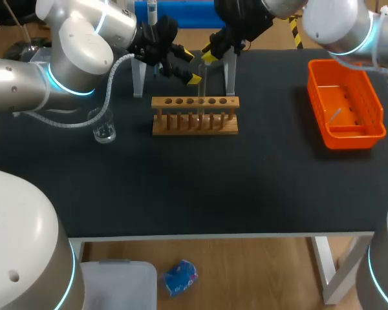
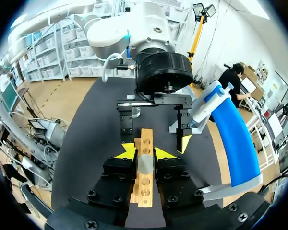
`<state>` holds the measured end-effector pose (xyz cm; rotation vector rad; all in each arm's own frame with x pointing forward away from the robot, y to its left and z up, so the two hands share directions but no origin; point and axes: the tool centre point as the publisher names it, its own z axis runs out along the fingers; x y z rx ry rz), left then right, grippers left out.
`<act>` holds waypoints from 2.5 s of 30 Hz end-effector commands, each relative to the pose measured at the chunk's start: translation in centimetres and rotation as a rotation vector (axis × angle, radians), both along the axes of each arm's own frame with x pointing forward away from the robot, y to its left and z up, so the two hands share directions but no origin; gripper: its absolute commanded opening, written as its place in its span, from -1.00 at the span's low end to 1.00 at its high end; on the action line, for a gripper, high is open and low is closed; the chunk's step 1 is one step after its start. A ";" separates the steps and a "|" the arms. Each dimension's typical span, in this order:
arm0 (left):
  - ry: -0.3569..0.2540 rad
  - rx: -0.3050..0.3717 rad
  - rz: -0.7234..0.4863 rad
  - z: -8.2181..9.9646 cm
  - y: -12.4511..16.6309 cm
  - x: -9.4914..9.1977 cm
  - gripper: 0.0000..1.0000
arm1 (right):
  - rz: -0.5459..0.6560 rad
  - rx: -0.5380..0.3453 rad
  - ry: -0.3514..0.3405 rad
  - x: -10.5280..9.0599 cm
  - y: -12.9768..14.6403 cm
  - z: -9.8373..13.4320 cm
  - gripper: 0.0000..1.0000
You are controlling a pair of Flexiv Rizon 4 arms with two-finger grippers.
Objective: Invert the test tube, pick up the pipette, mount the tip to pipette, aspirate from beaker and dispense into the tube, eject the tip, return the pipette, and cap with the stopper.
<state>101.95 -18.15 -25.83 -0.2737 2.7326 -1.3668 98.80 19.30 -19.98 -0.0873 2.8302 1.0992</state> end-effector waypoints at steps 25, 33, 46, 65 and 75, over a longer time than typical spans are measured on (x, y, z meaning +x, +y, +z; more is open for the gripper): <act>0.004 0.003 -0.003 0.1 0.0 0.1 1.00 | 0.006 -0.026 -0.023 1.0 0.8 -1.1 -1.00; 0.004 0.003 -0.003 0.1 0.0 0.1 1.00 | 0.010 -0.037 -0.016 1.2 1.0 -1.7 -1.00; 0.004 0.003 -0.003 0.1 0.0 0.1 1.00 | 0.012 -0.041 0.002 1.4 1.2 -2.5 -1.00; 0.004 0.003 -0.003 0.1 0.0 0.1 1.00 | 0.014 -0.031 -0.014 1.8 1.3 -1.6 -1.00; 0.004 0.003 -0.003 0.1 0.0 0.1 1.00 | 0.015 -0.028 -0.013 1.8 1.5 -1.9 -1.00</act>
